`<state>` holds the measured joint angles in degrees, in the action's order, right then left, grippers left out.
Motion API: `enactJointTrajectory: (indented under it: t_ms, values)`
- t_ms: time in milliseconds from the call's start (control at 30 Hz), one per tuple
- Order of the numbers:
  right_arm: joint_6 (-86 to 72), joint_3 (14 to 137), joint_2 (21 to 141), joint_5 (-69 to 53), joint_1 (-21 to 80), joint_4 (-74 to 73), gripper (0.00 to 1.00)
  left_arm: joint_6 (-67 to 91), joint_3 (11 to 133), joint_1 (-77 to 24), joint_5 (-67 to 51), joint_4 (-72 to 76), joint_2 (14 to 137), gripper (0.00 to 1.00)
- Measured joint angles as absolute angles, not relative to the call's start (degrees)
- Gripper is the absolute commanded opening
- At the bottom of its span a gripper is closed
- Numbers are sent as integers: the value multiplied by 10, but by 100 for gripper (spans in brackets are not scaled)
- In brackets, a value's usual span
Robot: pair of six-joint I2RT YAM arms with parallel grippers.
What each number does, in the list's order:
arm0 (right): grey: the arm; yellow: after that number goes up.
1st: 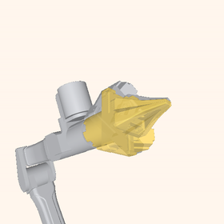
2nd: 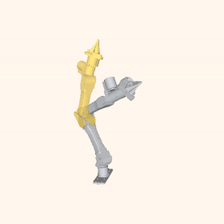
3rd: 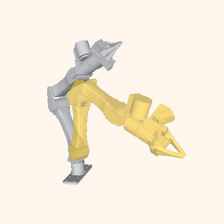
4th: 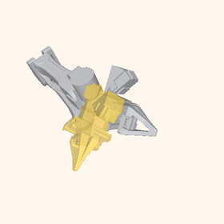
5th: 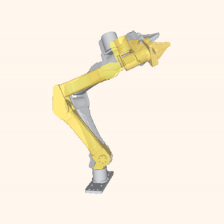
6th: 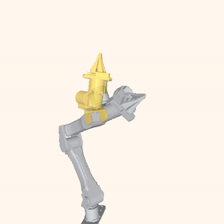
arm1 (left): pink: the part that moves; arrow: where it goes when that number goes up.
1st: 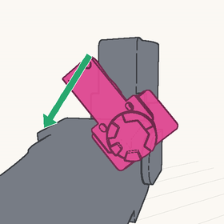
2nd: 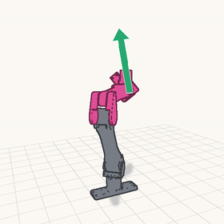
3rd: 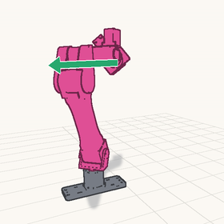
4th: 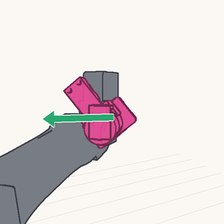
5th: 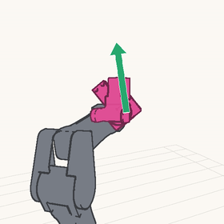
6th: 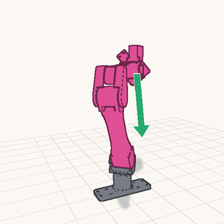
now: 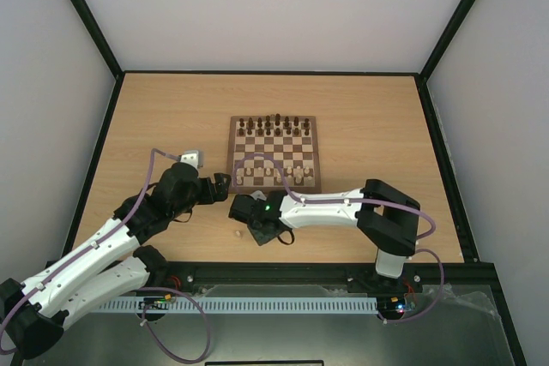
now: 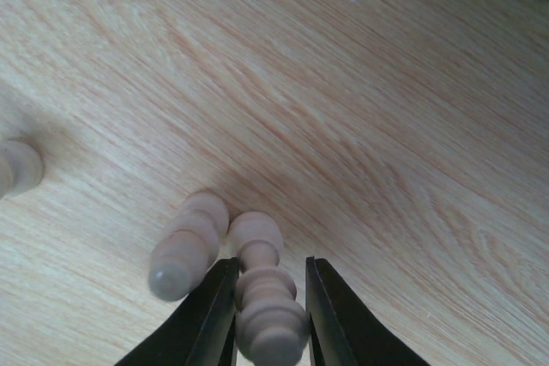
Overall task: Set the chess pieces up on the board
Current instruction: Adjust the chess piece at the center of the board.
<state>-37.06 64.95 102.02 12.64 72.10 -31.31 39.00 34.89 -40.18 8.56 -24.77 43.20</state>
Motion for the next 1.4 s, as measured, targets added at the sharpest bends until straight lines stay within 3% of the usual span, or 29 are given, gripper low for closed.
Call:
enactJointTrajectory:
  t_ms: [533,667,733,1400]
  values:
    - [-367,640,1033,126,693,-295,18,390,349,-402,86,-248,432,99]
    - [-368,637,1033,127,690,-291,39,390,349,-402,86,-248,434,99]
    - [-365,633,1032,127,689,-289,44,390,349,-402,86,-248,435,99]
    - [-371,642,942,118,685,-305,41,389,349,-402,81,-247,435,99]
